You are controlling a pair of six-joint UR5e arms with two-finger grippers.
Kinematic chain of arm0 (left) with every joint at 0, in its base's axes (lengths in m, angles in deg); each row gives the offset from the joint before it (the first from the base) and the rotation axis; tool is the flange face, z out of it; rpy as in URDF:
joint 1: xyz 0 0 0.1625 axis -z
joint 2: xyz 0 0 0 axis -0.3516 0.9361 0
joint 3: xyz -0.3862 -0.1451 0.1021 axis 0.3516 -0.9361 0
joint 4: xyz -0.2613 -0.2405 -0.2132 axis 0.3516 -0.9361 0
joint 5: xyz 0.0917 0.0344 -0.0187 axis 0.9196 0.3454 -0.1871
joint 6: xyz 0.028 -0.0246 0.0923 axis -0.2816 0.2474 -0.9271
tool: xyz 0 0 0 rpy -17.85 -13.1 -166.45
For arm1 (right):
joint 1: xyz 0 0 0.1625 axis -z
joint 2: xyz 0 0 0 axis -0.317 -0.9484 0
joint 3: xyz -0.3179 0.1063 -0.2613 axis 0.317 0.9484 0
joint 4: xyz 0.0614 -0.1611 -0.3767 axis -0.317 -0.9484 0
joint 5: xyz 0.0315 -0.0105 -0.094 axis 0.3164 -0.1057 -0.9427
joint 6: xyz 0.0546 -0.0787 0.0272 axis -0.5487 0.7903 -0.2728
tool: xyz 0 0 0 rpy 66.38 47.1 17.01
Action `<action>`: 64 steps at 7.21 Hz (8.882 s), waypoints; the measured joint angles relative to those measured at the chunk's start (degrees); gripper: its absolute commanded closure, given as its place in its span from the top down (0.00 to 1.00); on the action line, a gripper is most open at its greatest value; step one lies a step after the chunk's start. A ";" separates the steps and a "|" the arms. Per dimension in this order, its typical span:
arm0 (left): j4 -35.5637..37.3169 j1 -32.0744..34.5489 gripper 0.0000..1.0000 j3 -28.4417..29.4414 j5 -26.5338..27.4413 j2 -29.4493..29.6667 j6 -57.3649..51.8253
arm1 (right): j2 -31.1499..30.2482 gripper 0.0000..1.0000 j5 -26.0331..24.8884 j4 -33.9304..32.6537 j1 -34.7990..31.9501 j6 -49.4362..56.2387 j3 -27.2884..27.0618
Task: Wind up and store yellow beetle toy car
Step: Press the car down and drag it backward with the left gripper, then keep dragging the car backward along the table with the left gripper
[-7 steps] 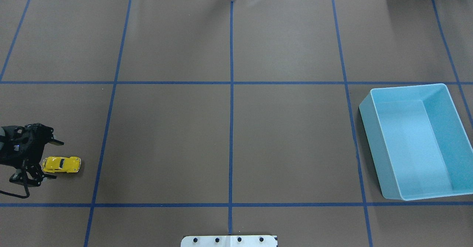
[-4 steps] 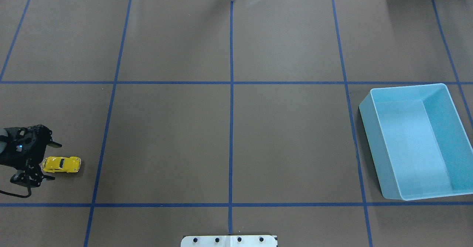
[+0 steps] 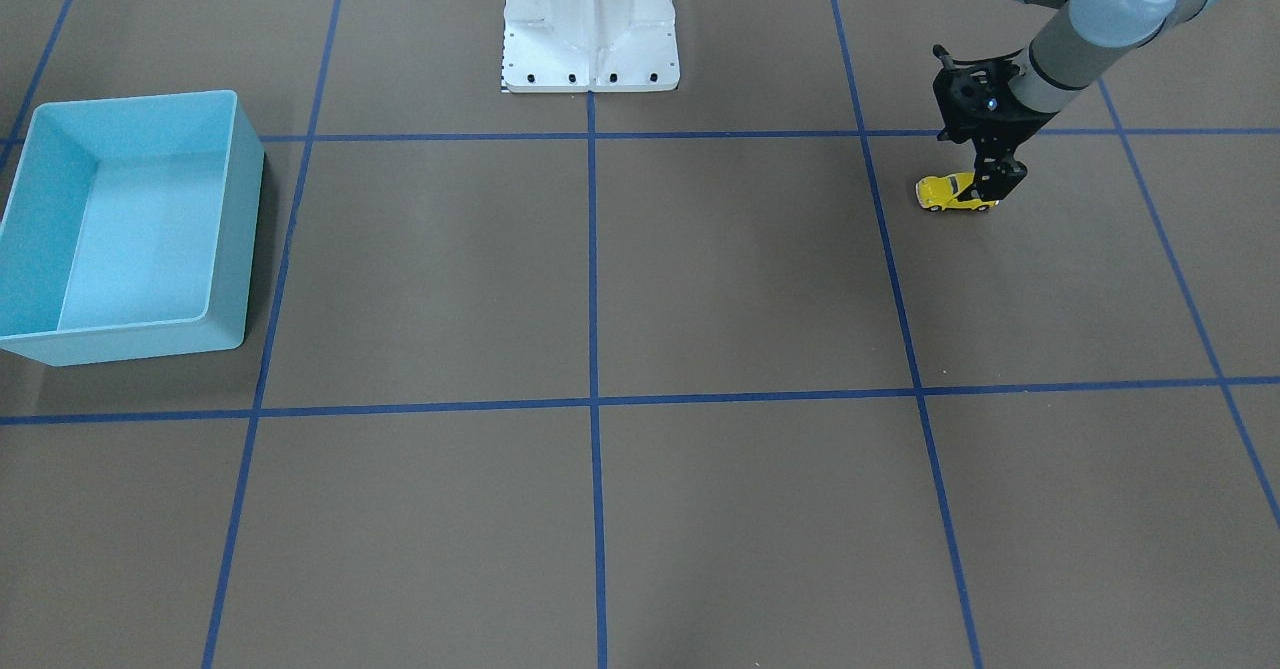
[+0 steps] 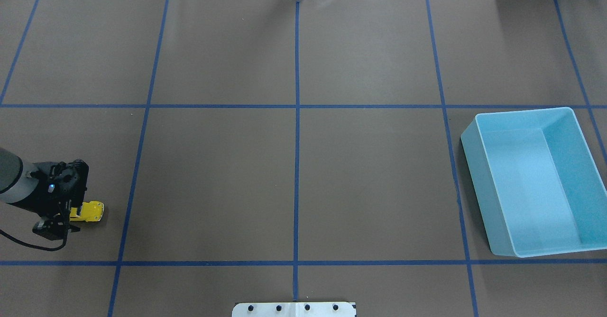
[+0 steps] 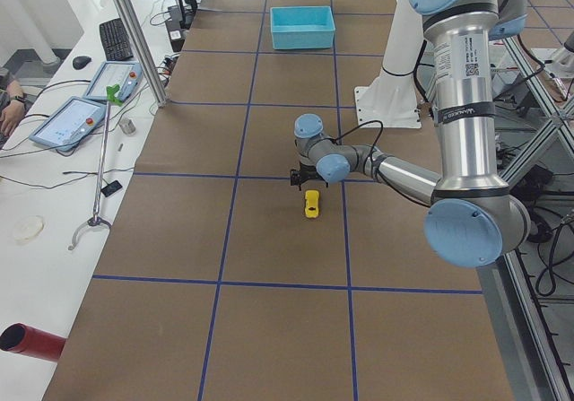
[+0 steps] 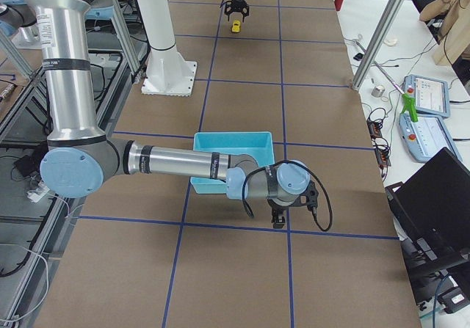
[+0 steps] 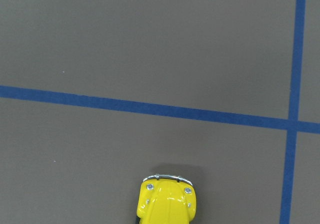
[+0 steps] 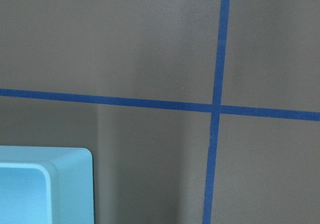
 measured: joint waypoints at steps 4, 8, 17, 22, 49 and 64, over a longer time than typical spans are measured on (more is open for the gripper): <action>2.10 -3.47 1.00 0.23 3.75 0.88 -0.09 | 0.18 1.00 -0.04 0.08 0.00 0.03 -0.11; 2.15 -4.04 1.00 1.15 5.08 1.62 -0.10 | 0.05 1.00 -0.21 0.07 0.00 0.03 -0.01; 1.68 -3.99 0.92 3.74 6.27 3.18 -0.14 | 0.55 1.00 -0.25 0.09 0.00 0.03 -0.30; 1.66 -4.03 0.23 3.74 6.35 3.03 -0.14 | 0.23 1.00 -0.31 0.09 0.00 0.03 -0.32; -28.54 2.51 0.00 13.06 -7.04 -1.30 -0.11 | 0.08 1.00 -1.39 0.09 0.00 0.03 -0.20; -41.06 9.99 0.00 23.55 -12.69 -4.74 -6.81 | 0.77 1.00 -1.33 0.09 0.00 0.02 -0.42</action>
